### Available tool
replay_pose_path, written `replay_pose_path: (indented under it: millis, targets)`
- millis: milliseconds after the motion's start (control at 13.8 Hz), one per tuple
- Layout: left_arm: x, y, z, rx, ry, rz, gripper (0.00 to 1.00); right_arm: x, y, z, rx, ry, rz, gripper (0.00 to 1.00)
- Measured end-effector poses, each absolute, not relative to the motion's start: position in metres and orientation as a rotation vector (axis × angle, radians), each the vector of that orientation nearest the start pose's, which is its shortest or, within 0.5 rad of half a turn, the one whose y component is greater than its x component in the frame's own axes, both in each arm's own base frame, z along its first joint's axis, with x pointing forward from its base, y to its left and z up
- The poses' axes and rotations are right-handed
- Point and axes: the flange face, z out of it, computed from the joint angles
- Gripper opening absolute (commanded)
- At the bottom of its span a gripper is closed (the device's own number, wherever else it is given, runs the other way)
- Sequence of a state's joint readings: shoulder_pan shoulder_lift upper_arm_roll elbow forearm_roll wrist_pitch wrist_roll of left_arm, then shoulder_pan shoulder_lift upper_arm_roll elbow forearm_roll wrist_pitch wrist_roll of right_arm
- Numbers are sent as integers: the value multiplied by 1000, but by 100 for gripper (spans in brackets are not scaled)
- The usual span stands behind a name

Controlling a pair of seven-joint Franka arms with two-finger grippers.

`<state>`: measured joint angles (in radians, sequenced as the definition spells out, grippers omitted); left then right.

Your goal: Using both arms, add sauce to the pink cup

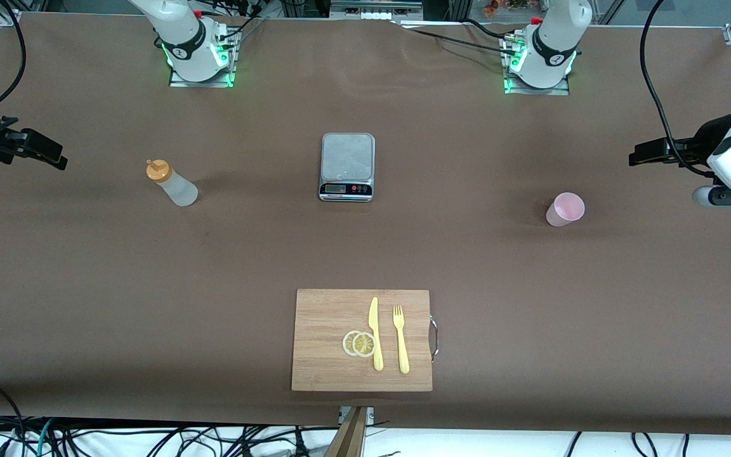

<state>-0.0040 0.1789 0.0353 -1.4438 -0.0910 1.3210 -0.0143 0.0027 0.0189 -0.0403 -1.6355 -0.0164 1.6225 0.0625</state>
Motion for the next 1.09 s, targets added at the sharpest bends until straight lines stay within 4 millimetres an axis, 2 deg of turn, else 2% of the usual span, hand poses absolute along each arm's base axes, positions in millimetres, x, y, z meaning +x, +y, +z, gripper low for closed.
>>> replay_pose_path:
  millis: [508, 653, 798, 1088]
  targets:
    - [578, 6, 564, -3193, -55, 483, 100, 562, -23, 588, -3155, 156, 50, 100]
    - [582, 8, 556, -3191, -60, 489, 100, 562, -23, 588, -3155, 156, 50, 100]
    - [591, 17, 536, -3172, -40, 487, 100, 562, -23, 588, -3155, 155, 50, 100]
    - [603, 49, 483, -3169, 17, 418, 100, 562, -23, 588, -3155, 154, 50, 100]
